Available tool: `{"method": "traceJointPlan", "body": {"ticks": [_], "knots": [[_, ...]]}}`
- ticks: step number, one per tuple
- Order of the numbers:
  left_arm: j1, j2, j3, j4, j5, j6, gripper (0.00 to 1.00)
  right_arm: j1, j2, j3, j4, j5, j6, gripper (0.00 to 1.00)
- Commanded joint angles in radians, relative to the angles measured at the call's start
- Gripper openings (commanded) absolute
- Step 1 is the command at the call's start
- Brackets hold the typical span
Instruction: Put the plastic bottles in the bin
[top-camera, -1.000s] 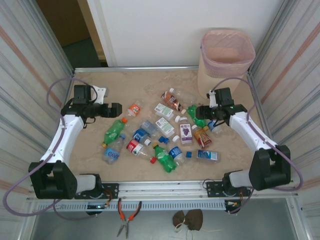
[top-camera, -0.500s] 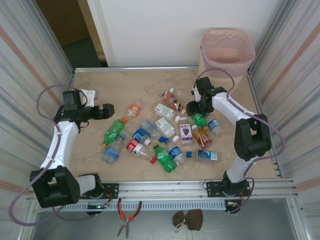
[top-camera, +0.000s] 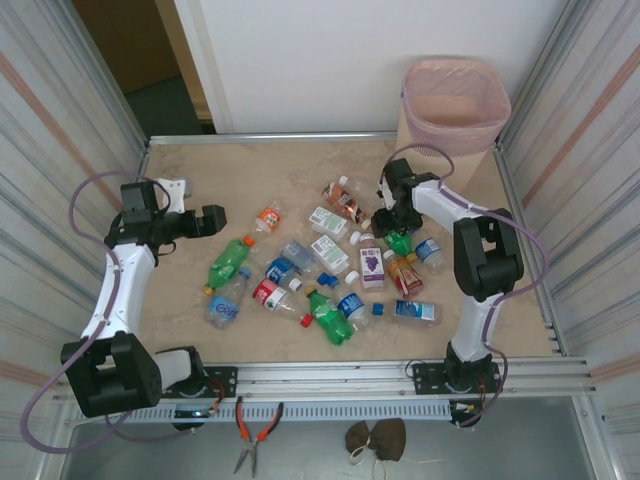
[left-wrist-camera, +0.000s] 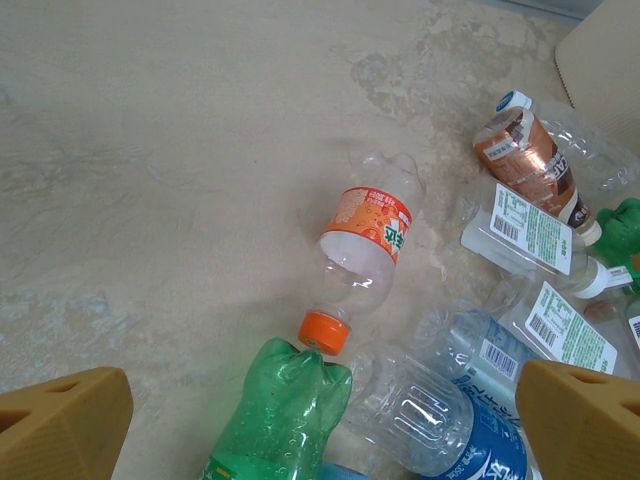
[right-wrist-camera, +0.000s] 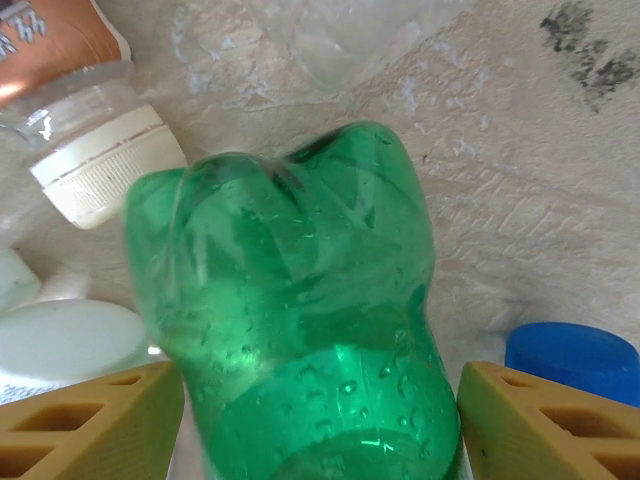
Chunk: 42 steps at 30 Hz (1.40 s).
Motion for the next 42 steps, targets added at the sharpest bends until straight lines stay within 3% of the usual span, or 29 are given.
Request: {"method": "traceJointPlan", "body": {"ticks": [1, 19, 30, 42], "knots": [[0.015, -0.023, -0.014, 0.023, 0.034, -0.014, 0.99, 0.011, 0.038, 0.040, -0.013, 0.023, -0.030, 0.71], [0.065, -0.022, -0.021, 0.050, 0.083, -0.040, 0.99, 0.018, 0.031, 0.031, -0.003, 0.055, -0.026, 0.64], [0.066, -0.027, -0.028, 0.050, 0.092, -0.042, 0.98, 0.038, -0.150, 0.059, -0.064, 0.076, -0.012, 0.63], [0.066, -0.008, -0.024, 0.058, 0.106, -0.050, 0.97, 0.002, -0.351, 0.241, -0.085, -0.033, 0.026, 0.63]]}}
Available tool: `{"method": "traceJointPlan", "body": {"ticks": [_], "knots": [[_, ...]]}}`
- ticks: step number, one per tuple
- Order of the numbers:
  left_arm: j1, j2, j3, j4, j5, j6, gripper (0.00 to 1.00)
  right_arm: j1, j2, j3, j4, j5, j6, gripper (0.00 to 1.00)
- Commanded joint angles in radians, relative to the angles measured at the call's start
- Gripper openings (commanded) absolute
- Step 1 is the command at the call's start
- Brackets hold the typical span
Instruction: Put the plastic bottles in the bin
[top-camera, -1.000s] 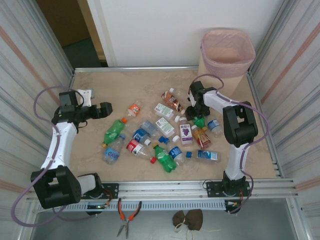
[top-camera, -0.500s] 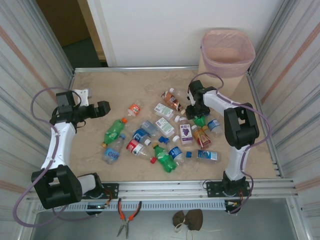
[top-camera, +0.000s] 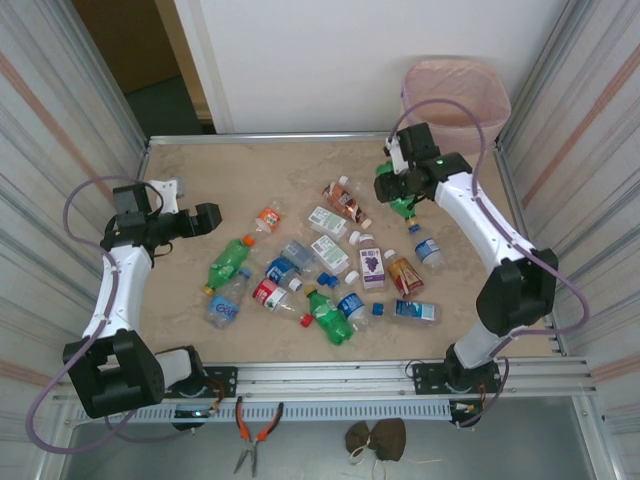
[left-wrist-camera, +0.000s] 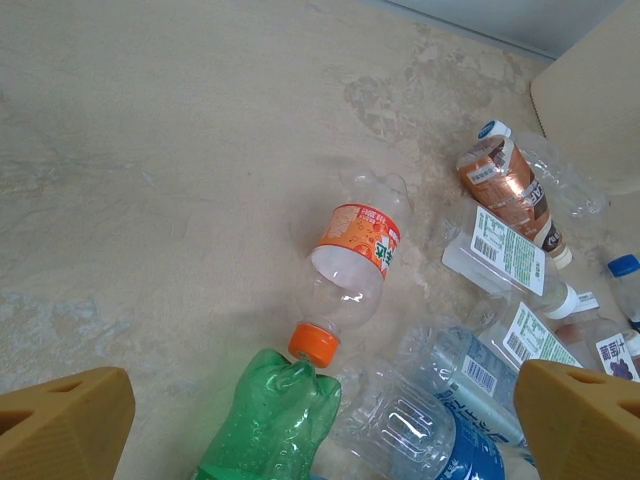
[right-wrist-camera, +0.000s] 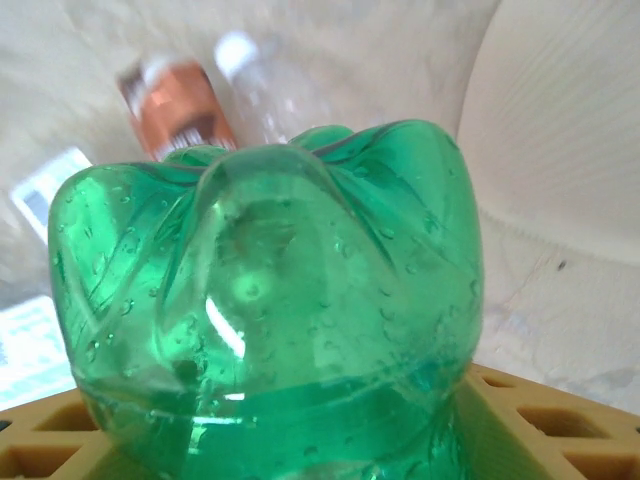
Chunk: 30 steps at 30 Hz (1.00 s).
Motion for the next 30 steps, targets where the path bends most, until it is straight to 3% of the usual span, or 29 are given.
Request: {"method": "traceJointPlan", "body": {"ticks": [1, 14, 30], "knots": [[0.008, -0.007, -0.002, 0.012, 0.030, -0.005, 0.97, -0.029, -0.059, 0.079, -0.010, -0.063, 0.030, 0.64], [0.008, -0.013, -0.005, 0.019, 0.043, -0.002, 0.97, -0.242, -0.017, 0.365, 0.214, -0.184, 0.139, 0.63], [0.009, -0.028, -0.013, 0.029, 0.031, 0.006, 0.96, -0.334, 0.463, 0.928, 0.158, -0.205, 0.138, 0.61]]}}
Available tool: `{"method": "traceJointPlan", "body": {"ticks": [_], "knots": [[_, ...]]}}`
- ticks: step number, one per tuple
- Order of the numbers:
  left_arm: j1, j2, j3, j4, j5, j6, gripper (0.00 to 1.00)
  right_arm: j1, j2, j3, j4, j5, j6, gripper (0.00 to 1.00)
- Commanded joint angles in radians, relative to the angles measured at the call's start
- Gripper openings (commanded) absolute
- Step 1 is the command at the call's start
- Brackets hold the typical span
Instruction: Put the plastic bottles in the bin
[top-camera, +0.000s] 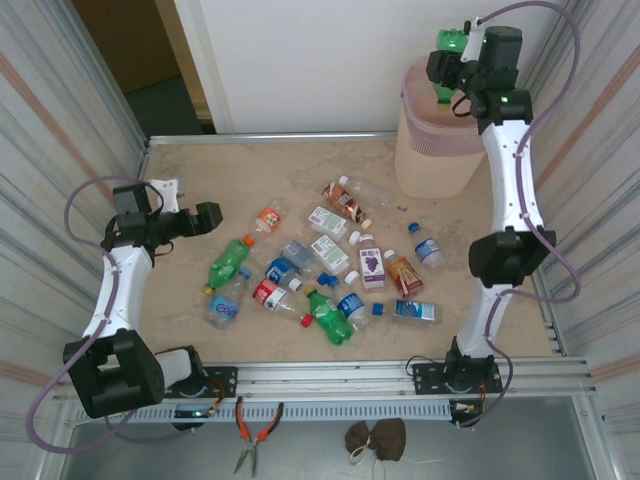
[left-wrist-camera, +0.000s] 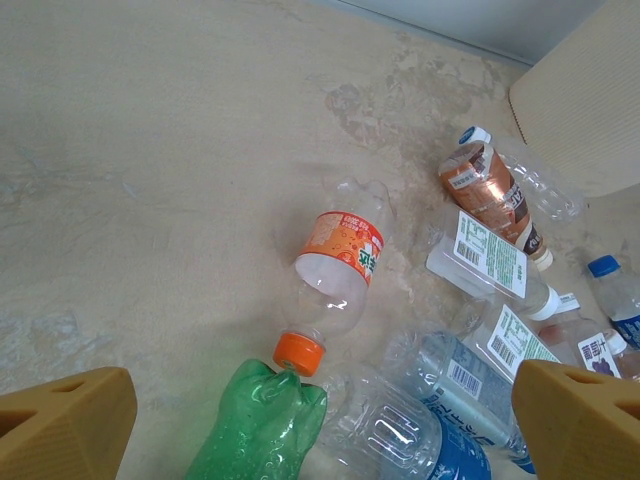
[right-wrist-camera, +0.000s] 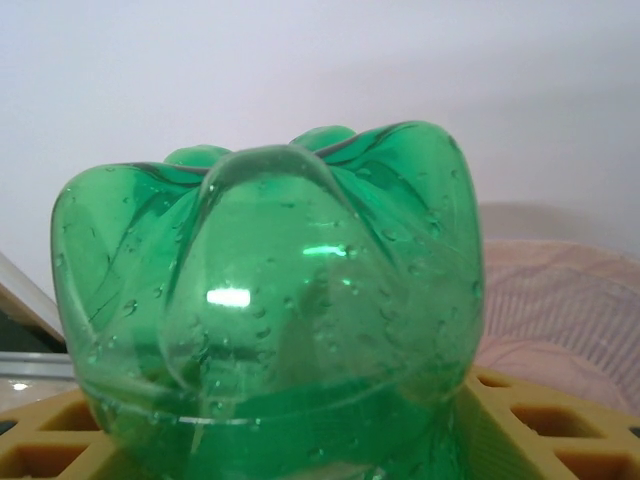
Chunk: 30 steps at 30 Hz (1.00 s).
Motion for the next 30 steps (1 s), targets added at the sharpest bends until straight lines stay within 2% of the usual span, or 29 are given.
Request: {"method": "traceJointPlan", "body": {"ticks": [1, 9, 21, 26, 30], "knots": [[0.008, -0.027, -0.006, 0.000, -0.002, 0.012, 0.95, -0.015, 0.089, 0.109, -0.056, -0.018, 0.006, 0.61], [0.008, -0.022, -0.004, -0.011, -0.019, 0.019, 0.95, -0.023, 0.223, 0.123, -0.078, -0.041, -0.006, 0.61], [-0.002, 0.012, 0.009, -0.030, 0.002, 0.029, 0.93, -0.036, 0.361, 0.129, -0.223, -0.102, -0.058, 0.62], [-0.028, 0.028, 0.020, -0.051, -0.011, 0.046, 0.93, -0.033, 0.369, 0.129, -0.230, -0.112, -0.057, 0.68], [-0.074, 0.062, 0.051, -0.125, -0.103, 0.080, 0.93, -0.033, 0.357, 0.129, -0.230, -0.115, -0.055, 0.75]]}}
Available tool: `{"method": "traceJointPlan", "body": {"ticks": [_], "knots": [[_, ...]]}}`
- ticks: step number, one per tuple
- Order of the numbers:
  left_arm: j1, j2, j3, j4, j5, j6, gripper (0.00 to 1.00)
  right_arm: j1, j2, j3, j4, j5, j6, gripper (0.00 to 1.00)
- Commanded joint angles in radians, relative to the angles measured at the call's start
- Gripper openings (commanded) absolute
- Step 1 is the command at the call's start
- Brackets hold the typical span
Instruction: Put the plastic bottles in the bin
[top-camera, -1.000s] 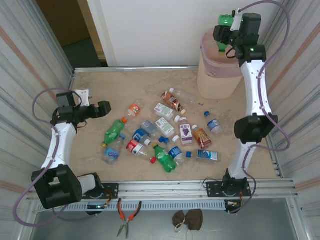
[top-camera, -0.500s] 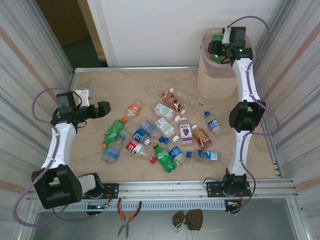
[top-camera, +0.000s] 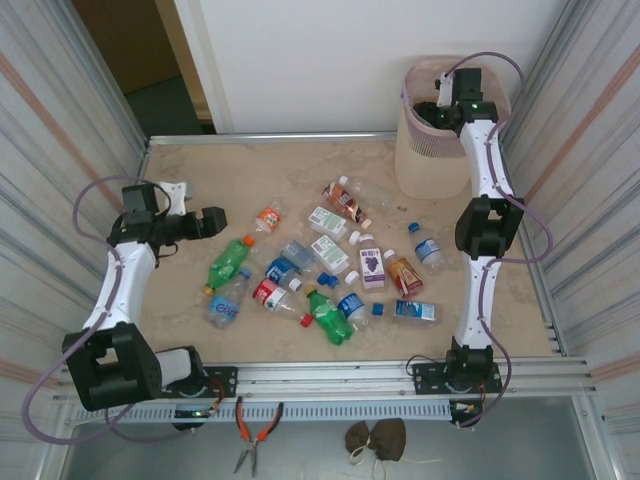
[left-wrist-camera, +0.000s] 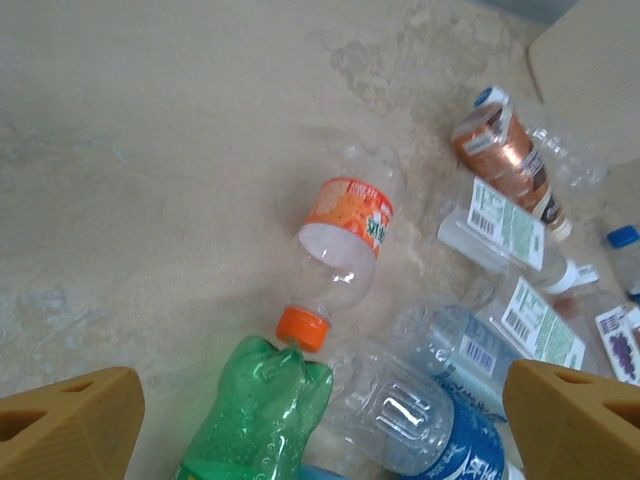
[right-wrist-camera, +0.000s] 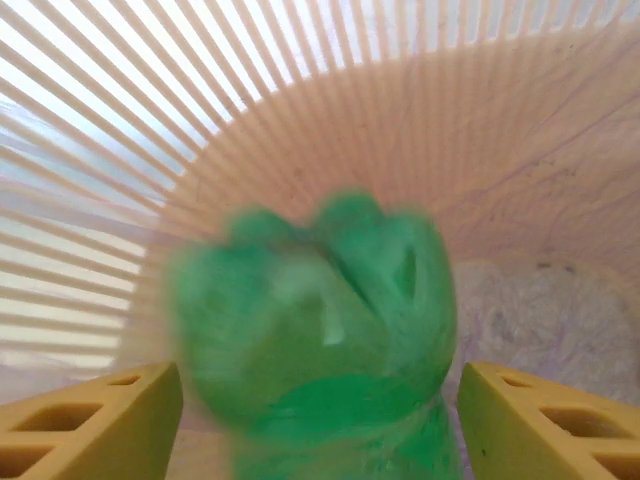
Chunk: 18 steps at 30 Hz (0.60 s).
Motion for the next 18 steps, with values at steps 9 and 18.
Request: {"method": "traceJointPlan", "body": {"ticks": [9, 18], "knots": [[-0.084, 0.073, 0.071, -0.130, -0.127, 0.076, 0.92, -0.001, -0.071, 0.037, -0.024, -0.011, -0.011, 0.78], [-0.184, 0.091, 0.109, -0.249, -0.343, 0.183, 0.89, -0.007, -0.176, 0.037, -0.043, -0.003, -0.010, 0.78]]}}
